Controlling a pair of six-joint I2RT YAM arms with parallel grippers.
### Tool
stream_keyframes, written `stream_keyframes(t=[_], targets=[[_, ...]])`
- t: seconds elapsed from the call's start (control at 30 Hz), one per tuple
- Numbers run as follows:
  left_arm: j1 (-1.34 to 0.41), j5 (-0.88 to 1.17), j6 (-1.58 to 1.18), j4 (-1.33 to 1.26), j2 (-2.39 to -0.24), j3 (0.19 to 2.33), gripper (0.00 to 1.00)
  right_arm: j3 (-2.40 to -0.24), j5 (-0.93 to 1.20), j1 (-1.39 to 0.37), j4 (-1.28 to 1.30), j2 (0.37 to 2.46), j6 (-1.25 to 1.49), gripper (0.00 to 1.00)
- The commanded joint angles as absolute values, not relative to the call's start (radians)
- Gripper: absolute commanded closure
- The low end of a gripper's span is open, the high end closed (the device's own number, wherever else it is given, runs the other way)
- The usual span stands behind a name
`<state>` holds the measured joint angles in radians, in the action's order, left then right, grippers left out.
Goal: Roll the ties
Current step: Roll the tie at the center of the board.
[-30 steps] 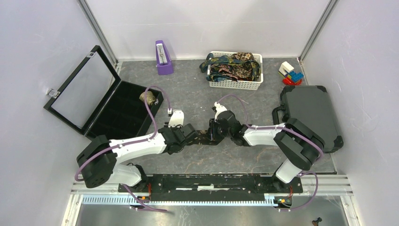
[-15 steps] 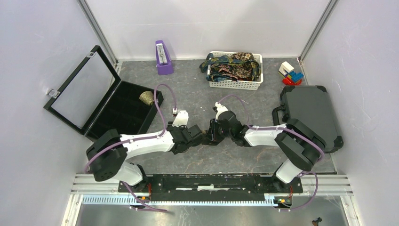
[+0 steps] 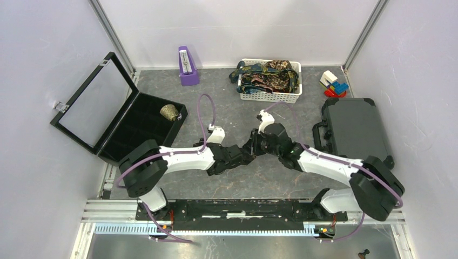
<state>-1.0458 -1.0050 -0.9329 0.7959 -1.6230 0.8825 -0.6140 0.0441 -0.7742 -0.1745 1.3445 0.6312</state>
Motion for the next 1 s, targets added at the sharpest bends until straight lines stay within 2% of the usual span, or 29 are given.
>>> stream_keyframes(t=[0.0,0.33,0.53,0.83,0.97], targets=[[-1.055,-1.062,-1.012,0.815,-1.668,0.928,0.88,-0.575,0.006,-0.752,-0.118,1.248,0.614,0.7],[-1.072,-1.057,-1.02,0.815,-1.764,0.971,0.88,-0.552,0.006,-0.735,-0.073,1.144,0.614,0.69],[-1.081,-1.044,-1.026,0.811,-1.816,0.993,0.83,-0.551,0.006,-0.733,-0.053,1.106,0.613,0.69],[-1.093,-0.977,-0.937,0.716,-1.839,1.008,0.72,-0.557,-0.014,-0.731,-0.031,1.076,0.613,0.69],[-1.094,-0.956,-0.908,0.692,-1.843,1.011,0.61,-0.56,-0.016,-0.732,-0.023,1.066,0.613,0.69]])
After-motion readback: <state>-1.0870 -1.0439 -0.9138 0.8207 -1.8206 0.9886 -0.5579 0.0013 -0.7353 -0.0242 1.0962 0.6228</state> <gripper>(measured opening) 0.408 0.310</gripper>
